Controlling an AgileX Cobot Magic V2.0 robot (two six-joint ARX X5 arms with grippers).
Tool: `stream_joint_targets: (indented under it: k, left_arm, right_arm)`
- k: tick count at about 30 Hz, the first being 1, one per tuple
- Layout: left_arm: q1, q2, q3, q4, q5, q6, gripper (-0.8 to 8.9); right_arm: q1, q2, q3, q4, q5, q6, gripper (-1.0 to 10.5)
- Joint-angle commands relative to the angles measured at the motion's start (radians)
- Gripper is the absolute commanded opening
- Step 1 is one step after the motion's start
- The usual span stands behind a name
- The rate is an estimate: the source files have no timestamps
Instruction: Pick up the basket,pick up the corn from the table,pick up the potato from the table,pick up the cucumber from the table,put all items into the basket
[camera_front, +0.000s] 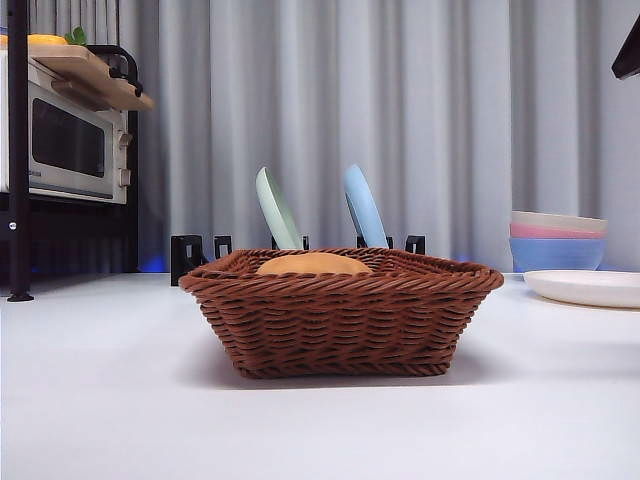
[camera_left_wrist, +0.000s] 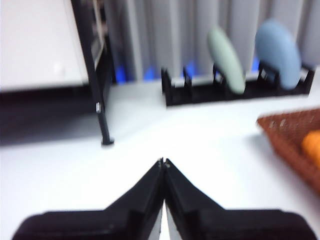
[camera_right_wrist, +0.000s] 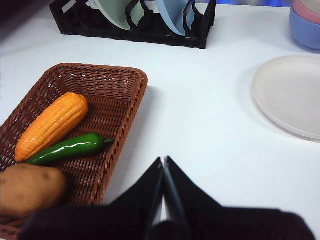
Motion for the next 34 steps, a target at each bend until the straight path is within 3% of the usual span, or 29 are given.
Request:
stream_joint_targets:
  k: [1, 14, 34]
  left_arm:
    - [0.044, -0.027, -0.083, 0.036, 0.047, -0.003, -0.03]
    - [0.134, -0.137, -0.259, 0.040, 0.052, -0.052, -0.03]
    - [0.139, -0.140, -0.261, 0.046, 0.044, -0.052, -0.03]
  right_arm:
    - [0.000, -0.002, -0.006, 0.006, 0.004, -0.004, -0.2]
    - [0.000, -0.002, -0.006, 0.006, 0.004, -0.004, -0.2]
    - [0.000, -0.002, -0.006, 0.006, 0.004, -0.004, -0.2]
